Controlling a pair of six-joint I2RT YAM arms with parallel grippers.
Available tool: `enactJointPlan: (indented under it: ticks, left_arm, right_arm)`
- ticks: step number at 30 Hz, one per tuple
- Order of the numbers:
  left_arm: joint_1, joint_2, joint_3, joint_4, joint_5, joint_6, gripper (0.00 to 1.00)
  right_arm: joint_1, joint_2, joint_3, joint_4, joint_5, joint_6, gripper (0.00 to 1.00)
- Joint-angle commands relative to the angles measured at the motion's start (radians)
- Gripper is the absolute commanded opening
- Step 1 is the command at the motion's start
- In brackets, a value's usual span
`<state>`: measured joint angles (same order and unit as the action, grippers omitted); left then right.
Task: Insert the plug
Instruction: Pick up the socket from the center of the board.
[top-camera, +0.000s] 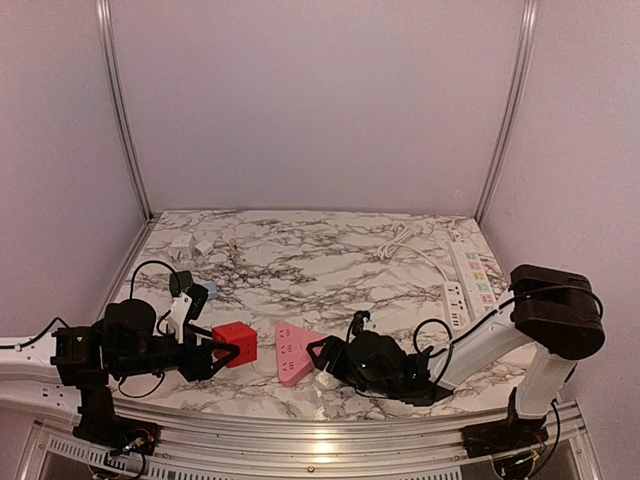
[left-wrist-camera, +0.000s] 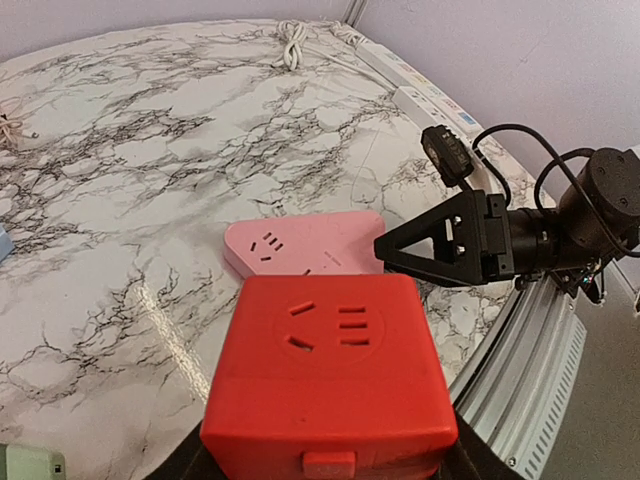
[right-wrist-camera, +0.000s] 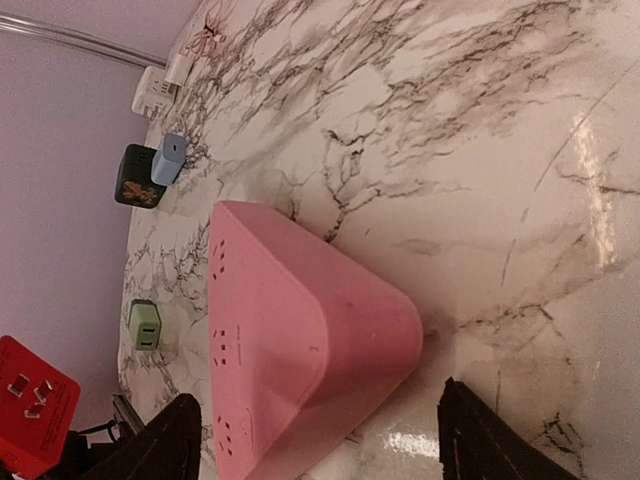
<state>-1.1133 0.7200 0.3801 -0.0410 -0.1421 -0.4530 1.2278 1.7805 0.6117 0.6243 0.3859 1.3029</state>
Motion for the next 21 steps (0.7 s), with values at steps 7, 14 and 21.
enactJointPlan:
  ticks: [7,14,21]
  left_arm:
    - [-0.002,0.024,0.000,0.079,0.029,-0.017,0.00]
    - [-0.002,0.042,0.005,0.083,0.038,-0.020,0.00]
    - [-0.002,0.051,0.005,0.088,0.050,-0.021,0.00]
  right_arm:
    - [-0.024,0.076,0.024,0.166,-0.062,0.029,0.65]
    - [-0.032,0.081,-0.008,0.236,-0.072,0.046,0.48]
    - [-0.036,0.084,-0.043,0.346,-0.088,0.022,0.25]
